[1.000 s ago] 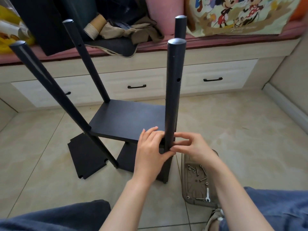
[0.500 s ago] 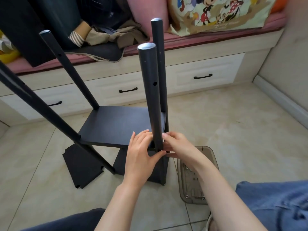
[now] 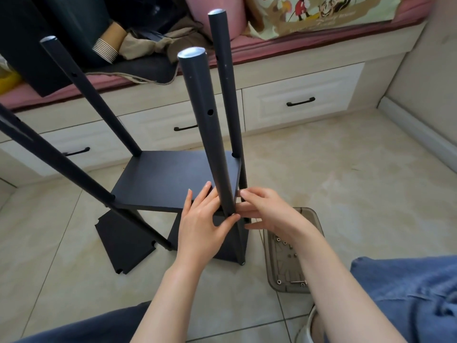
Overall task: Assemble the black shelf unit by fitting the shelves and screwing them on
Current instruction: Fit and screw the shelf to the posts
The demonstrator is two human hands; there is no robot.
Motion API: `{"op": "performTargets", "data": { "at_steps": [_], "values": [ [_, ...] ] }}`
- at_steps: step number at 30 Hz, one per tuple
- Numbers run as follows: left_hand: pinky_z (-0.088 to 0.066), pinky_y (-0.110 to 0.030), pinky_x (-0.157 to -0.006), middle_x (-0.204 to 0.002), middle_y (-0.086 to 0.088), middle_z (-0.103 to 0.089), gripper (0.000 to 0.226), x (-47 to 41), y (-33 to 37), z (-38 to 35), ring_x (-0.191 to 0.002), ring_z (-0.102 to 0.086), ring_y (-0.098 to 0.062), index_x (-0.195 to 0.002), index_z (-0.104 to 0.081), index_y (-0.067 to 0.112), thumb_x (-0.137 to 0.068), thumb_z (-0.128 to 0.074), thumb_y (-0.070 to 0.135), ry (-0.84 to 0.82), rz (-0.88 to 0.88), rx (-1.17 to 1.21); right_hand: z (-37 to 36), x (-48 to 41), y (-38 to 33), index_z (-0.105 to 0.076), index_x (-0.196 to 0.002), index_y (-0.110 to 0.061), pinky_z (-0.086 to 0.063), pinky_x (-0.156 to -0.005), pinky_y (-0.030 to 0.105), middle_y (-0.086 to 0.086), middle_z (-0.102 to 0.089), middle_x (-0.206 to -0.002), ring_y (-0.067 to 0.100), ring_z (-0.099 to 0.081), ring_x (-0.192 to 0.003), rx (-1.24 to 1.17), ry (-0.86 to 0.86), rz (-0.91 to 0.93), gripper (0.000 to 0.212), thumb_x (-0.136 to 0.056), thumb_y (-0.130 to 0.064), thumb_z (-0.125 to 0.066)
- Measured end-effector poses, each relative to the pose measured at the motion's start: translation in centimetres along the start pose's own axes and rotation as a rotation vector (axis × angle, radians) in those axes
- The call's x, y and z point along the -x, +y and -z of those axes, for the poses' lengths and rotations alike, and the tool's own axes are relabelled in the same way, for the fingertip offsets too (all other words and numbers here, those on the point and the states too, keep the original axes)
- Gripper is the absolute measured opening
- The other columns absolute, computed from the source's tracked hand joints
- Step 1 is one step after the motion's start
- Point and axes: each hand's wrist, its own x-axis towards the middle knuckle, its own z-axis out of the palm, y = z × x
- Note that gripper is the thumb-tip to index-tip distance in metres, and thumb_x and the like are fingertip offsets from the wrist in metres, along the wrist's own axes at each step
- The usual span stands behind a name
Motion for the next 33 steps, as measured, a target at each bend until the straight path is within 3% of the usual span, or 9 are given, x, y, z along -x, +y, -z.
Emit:
{"op": "performTargets", "data": {
  "at_steps": [5,11,15,18,20,24,27,30,33],
  "values": [
    [-0.012,-0.035,-0.124,-0.145,0.01,-0.056,0.043,-0.1,0.0,-0.3,-0.148,-0.037,-0.015,-0.128,-0.068,0.022,-0.088,-0.076,0.033,0.013,0.016,-0.003,2.9,-0.2,1.4,-0.058,-0.125,-0.019,-0.051,-0.098,0.045,0.004,-0.076,-0.105,0.02,-0.072,-0.102,-0.175,-0.049,-0.041,0.03,-0.105,-0.037,-0.045],
    [-0.02,-0.036,-0.119,-0.139,0.022,-0.046,0.037,-0.3,0.1,-0.5,-0.145,-0.042,-0.018,-0.121,-0.072,0.02,-0.085,-0.08,0.027,0.05,0.019,0.012,5.4,-3.0,9.9,-0.056,-0.129,-0.009,-0.056,-0.081,0.037,0.003,-0.077,-0.091,0.02,-0.072,-0.089,-0.06,0.309,-0.309,0.031,-0.102,-0.024,-0.053],
    [-0.021,-0.036,-0.117,-0.138,0.028,-0.043,0.039,-0.3,0.0,-0.7,-0.144,-0.043,-0.017,-0.121,-0.072,0.02,-0.084,-0.081,0.027,0.072,0.01,0.01,4.9,-4.3,17.3,-0.059,-0.122,0.006,-0.056,-0.079,0.036,0.01,-0.073,-0.074,0.028,-0.068,-0.08,0.097,0.341,-0.524,0.029,-0.098,-0.008,-0.053],
    [-0.021,-0.034,-0.117,-0.137,0.035,-0.039,0.04,-0.2,-0.1,-0.8,-0.144,-0.042,-0.015,-0.123,-0.071,0.022,-0.085,-0.08,0.029,0.078,-0.002,0.02,4.2,-4.8,20.3,-0.064,-0.116,0.0,-0.05,-0.083,0.031,0.018,-0.07,-0.111,0.031,-0.065,-0.106,0.368,0.284,-0.553,0.028,-0.093,-0.01,-0.052],
    [-0.019,-0.03,-0.116,-0.137,0.04,-0.035,0.041,-0.1,-0.1,-0.9,-0.143,-0.041,-0.012,-0.125,-0.068,0.028,-0.085,-0.08,0.032,0.083,-0.011,0.03,3.9,-5.4,20.9,-0.065,-0.118,-0.003,-0.048,-0.088,0.029,0.019,-0.066,-0.122,0.032,-0.061,-0.114,0.52,0.241,-0.559,0.03,-0.093,-0.009,-0.05],
    [-0.016,-0.023,-0.118,-0.138,0.04,-0.036,0.044,0.1,-0.1,-1.0,-0.144,-0.038,-0.006,-0.127,-0.065,0.031,-0.085,-0.076,0.037,0.077,0.01,0.038,3.6,-6.4,21.7,-0.055,-0.129,-0.001,-0.047,-0.096,0.033,0.021,-0.056,-0.135,0.034,-0.055,-0.125,0.711,0.198,-0.613,0.035,-0.096,-0.006,-0.044],
    [-0.021,-0.034,-0.12,-0.139,0.036,-0.039,0.046,0.0,0.0,-0.9,-0.144,-0.039,-0.008,-0.128,-0.067,0.027,-0.085,-0.075,0.039,0.05,0.035,0.035,3.8,-6.6,22.4,-0.047,-0.137,-0.001,-0.044,-0.1,0.033,0.019,-0.052,-0.142,0.033,-0.052,-0.13,0.775,0.18,-0.661,0.04,-0.098,-0.008,-0.043],
    [-0.024,-0.041,-0.121,-0.139,0.036,-0.04,0.045,-0.1,0.1,-0.9,-0.144,-0.04,-0.01,-0.129,-0.067,0.027,-0.086,-0.078,0.035,0.031,0.06,0.039,4.3,-6.8,22.9,-0.048,-0.136,-0.004,-0.045,-0.101,0.034,0.016,-0.052,-0.142,0.031,-0.051,-0.131,0.803,0.188,-0.696,0.041,-0.096,-0.012,-0.051],
    [-0.026,-0.047,-0.121,-0.139,0.036,-0.04,0.047,-0.1,0.2,-0.8,-0.145,-0.039,-0.01,-0.129,-0.067,0.026,-0.085,-0.071,0.041,0.015,0.076,0.041,4.0,-6.8,23.0,-0.05,-0.137,-0.009,-0.046,-0.101,0.038,0.013,-0.051,-0.143,0.03,-0.051,-0.131,0.846,0.197,-0.702,0.042,-0.096,-0.01,-0.046]
  ]
}}
